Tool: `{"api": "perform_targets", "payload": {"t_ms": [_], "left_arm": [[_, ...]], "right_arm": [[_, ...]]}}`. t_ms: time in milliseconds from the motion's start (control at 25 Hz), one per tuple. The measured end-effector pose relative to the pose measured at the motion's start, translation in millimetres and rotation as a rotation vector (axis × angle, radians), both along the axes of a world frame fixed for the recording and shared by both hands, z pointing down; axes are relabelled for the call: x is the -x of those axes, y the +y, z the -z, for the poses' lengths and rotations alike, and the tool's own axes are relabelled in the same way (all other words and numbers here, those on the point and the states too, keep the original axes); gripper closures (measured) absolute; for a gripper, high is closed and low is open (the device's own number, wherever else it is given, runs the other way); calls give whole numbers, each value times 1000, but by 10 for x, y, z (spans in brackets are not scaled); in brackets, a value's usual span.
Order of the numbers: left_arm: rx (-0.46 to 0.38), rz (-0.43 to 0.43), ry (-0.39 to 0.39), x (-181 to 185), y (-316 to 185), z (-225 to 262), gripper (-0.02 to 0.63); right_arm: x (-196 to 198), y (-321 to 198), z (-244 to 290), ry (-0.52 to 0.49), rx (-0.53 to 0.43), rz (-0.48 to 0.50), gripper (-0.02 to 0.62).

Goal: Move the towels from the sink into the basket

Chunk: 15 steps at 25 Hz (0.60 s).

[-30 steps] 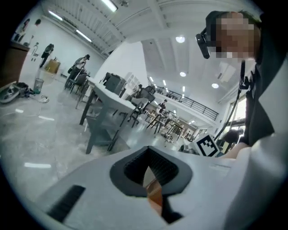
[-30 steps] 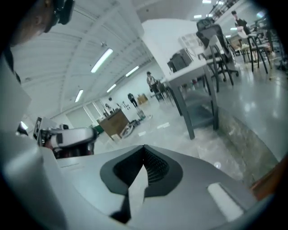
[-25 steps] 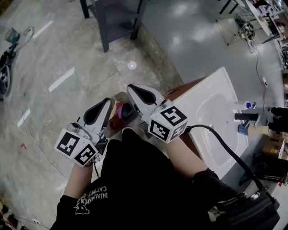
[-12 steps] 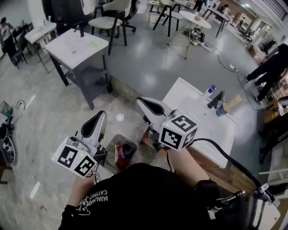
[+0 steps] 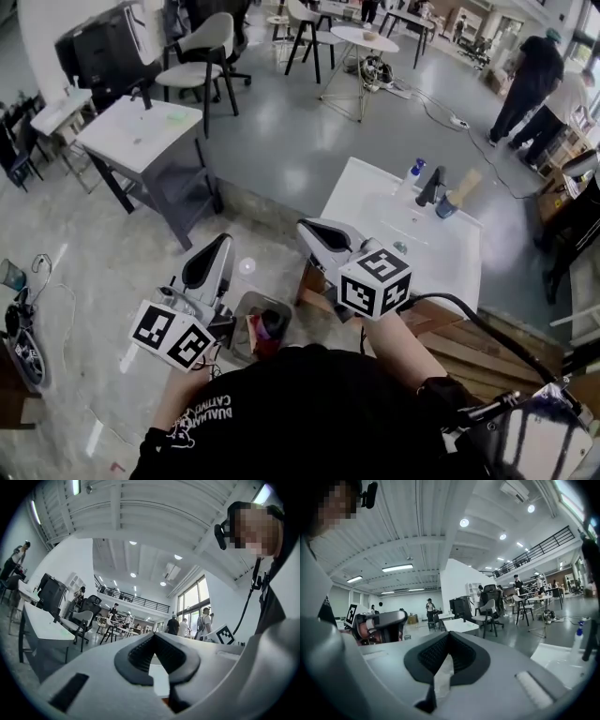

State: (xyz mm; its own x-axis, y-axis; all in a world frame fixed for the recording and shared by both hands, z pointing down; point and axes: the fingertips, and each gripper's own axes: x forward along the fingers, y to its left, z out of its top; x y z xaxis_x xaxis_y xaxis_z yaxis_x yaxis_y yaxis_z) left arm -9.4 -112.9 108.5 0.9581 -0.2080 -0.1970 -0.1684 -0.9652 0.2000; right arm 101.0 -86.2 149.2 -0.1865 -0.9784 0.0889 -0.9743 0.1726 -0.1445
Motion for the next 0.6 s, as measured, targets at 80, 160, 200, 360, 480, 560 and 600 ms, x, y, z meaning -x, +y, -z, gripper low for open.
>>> {"api": "perform_targets", "payload": {"t_ms": [80, 160, 200, 360, 480, 560, 600], "left_arm": [[-6, -7, 6, 34, 43, 31, 603], [-9, -9, 4, 60, 71, 50, 603], [-8, -8, 4, 73, 73, 55, 603], [-15, -1, 17, 130, 50, 56, 603], [-24, 2, 23, 148, 70, 49, 603], [-23, 1, 24, 148, 97, 38, 603], [-22, 2, 24, 147, 112, 32, 603]], "right_arm": [[2, 44, 25, 8, 0, -12, 592], [4, 75, 53, 17, 1, -20, 592], [11, 82, 64, 25, 1, -22, 592], [47, 63, 55, 46, -1, -26, 592], [56, 70, 39, 48, -2, -27, 592], [56, 97, 31, 53, -2, -26, 592], [56, 111, 27, 56, -3, -26, 592]]}}
